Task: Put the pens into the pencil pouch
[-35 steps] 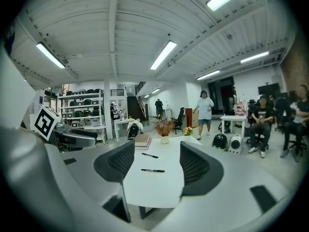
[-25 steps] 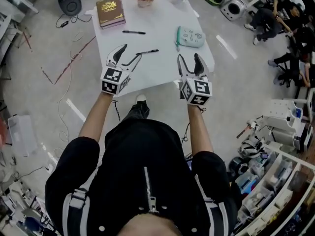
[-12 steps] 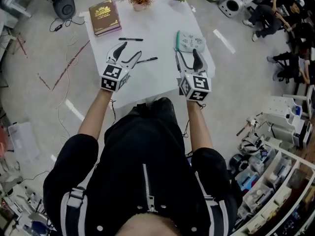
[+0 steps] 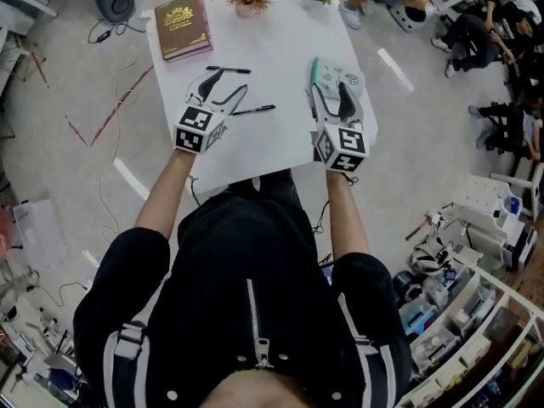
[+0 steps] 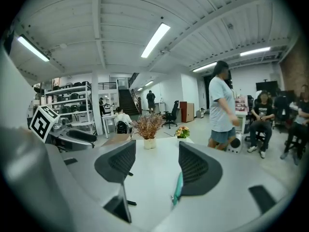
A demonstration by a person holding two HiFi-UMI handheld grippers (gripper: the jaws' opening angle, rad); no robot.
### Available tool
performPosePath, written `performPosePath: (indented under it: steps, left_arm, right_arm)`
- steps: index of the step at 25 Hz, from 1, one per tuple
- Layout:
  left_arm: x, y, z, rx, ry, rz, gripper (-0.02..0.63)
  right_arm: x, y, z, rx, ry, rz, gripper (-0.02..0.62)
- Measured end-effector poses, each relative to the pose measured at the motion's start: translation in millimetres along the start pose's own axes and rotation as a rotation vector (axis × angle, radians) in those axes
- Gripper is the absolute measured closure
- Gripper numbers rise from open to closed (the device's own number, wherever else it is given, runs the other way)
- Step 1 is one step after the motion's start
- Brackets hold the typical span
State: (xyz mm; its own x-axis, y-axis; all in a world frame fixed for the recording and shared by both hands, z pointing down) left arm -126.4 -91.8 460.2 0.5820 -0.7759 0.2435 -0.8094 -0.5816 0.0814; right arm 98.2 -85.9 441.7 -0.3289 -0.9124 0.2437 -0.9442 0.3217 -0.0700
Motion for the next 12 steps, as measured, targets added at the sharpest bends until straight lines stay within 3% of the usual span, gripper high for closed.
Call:
performPosePath:
  steps: [12]
  left_arm:
    - [38.4,23.8,-31.5,-0.065,0.096,0.028,0.314]
  right_arm:
    - [66.1,-28.0,-54.1,-0.023,0.180,0.043,0.330]
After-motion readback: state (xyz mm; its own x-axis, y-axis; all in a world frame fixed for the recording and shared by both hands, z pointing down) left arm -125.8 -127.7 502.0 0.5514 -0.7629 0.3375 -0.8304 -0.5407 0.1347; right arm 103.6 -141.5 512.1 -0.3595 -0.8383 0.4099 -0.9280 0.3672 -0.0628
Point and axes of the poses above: the fingertips, and each gripper's own axes: x forward along the fingers, y to its left, z out of its top, the point moved 2 cm from there along -x, backward along the fingers, and after that the axes turned 4 degrees about -y, right-handed, at the moved point
